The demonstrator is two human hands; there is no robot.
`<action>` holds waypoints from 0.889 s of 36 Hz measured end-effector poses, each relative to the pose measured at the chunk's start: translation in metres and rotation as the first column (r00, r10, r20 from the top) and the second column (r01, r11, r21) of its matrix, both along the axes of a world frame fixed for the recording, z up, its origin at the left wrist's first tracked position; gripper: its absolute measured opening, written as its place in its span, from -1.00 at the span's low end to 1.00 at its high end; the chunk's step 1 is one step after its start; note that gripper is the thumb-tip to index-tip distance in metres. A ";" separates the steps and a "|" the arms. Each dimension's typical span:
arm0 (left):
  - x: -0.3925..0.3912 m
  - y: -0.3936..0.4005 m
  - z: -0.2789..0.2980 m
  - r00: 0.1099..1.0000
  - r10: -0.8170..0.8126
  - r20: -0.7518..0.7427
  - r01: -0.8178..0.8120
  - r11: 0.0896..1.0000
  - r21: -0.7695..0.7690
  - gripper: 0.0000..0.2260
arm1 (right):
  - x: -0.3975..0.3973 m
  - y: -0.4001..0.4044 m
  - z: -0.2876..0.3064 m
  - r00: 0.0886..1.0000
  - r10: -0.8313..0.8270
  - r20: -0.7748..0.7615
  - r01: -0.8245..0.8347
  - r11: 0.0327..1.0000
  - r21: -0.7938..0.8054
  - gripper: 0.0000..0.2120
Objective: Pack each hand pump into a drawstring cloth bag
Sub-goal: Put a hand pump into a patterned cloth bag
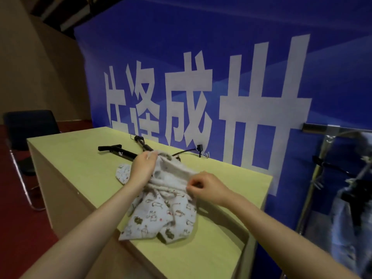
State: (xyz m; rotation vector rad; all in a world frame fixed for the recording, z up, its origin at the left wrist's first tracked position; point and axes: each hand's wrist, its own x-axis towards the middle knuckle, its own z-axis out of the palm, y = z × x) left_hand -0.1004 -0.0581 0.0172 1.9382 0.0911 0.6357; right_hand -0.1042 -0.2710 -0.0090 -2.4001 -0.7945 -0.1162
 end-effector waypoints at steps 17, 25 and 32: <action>0.049 0.057 -0.073 0.982 0.121 -0.147 -0.129 0.991 -0.046 -0.66 | 0.126 0.099 0.022 0.954 -0.271 0.130 0.257 0.960 0.114 -0.77; 0.060 0.068 -0.085 0.988 0.109 -0.109 -0.122 0.985 -0.124 -0.62 | 0.170 0.145 0.004 0.939 -0.343 0.001 0.316 0.865 -0.388 -0.51; 0.065 0.070 -0.091 0.989 0.104 -0.107 -0.116 0.987 -0.114 -0.59 | 0.189 0.132 -0.007 0.856 -0.380 -0.351 0.382 0.922 -0.067 -0.67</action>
